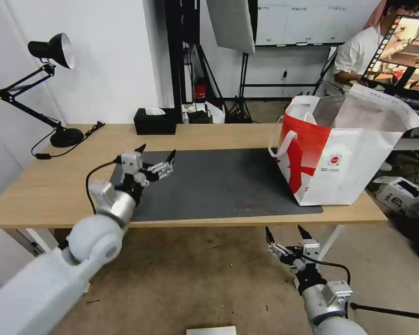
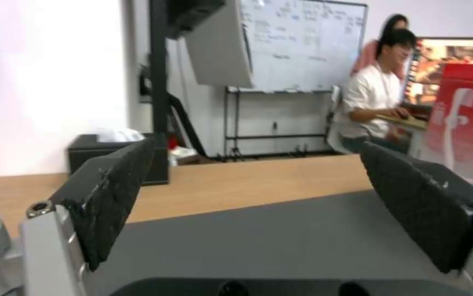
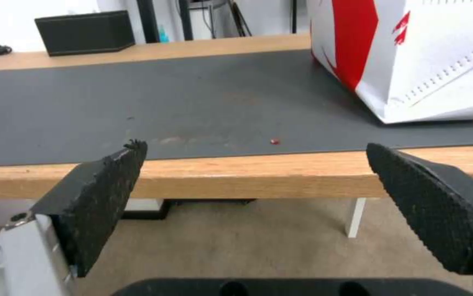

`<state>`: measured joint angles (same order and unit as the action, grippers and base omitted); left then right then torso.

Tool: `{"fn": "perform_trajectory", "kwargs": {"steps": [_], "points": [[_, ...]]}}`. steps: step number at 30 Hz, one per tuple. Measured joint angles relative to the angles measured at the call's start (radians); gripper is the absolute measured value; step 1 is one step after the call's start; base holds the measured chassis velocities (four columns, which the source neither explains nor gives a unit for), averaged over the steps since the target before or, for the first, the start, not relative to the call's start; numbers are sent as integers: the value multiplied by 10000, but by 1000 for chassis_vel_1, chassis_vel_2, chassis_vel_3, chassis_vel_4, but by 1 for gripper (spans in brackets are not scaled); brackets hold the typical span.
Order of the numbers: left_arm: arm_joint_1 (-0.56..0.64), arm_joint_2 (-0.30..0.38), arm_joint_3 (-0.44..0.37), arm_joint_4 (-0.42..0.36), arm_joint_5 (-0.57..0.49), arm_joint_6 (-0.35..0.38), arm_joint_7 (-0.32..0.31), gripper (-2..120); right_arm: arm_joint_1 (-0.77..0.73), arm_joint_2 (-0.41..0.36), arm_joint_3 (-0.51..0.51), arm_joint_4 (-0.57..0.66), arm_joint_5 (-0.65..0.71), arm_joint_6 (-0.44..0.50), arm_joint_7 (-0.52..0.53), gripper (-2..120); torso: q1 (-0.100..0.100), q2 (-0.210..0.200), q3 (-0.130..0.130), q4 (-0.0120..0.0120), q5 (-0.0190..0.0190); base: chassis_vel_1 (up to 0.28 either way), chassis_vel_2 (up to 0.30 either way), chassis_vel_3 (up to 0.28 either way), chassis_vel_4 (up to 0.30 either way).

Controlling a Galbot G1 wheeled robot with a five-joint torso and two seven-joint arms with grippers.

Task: Pick up the trash from the table and place it into the takeout bag.

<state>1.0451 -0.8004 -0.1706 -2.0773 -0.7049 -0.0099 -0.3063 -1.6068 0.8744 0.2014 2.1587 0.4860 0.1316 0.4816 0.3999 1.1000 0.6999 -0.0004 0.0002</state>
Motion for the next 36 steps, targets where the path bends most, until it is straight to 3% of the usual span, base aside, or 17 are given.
{"fn": "perform_trajectory", "kwargs": {"steps": [2,4,8,14,17,24,36], "points": [[300,-140,-180,-25,228,-123,12,100,0,0,0,0,0,0,0,100,0,0,0,1,-3,0,0,0,0],[1992,-848,-1219,-198,1322,-749,31,100,0,0,0,0,0,0,-1,100,-1,0,0,3,-2,0,0,0,0],[3459,-1483,-2124,-232,2420,-1354,249,100,0,0,1,0,0,0,0,100,-1,1,0,4,-2,0,0,0,0],[4826,-2323,-2932,-312,3071,-1825,595,100,0,0,0,0,0,0,-1,100,-1,1,-1,5,-3,0,0,0,0],[5853,-3214,-3424,-216,3971,-2556,827,100,0,0,0,0,0,0,-1,100,-1,0,0,4,-2,0,0,0,0],[6715,-3748,-3728,-336,4198,-2979,970,100,0,0,0,0,0,0,-1,100,0,1,0,3,0,0,0,0,0],[7131,-3961,-3832,-402,4309,-3205,1028,100,0,0,0,0,0,0,-1,100,-1,0,0,3,-1,0,0,0,0]]}}
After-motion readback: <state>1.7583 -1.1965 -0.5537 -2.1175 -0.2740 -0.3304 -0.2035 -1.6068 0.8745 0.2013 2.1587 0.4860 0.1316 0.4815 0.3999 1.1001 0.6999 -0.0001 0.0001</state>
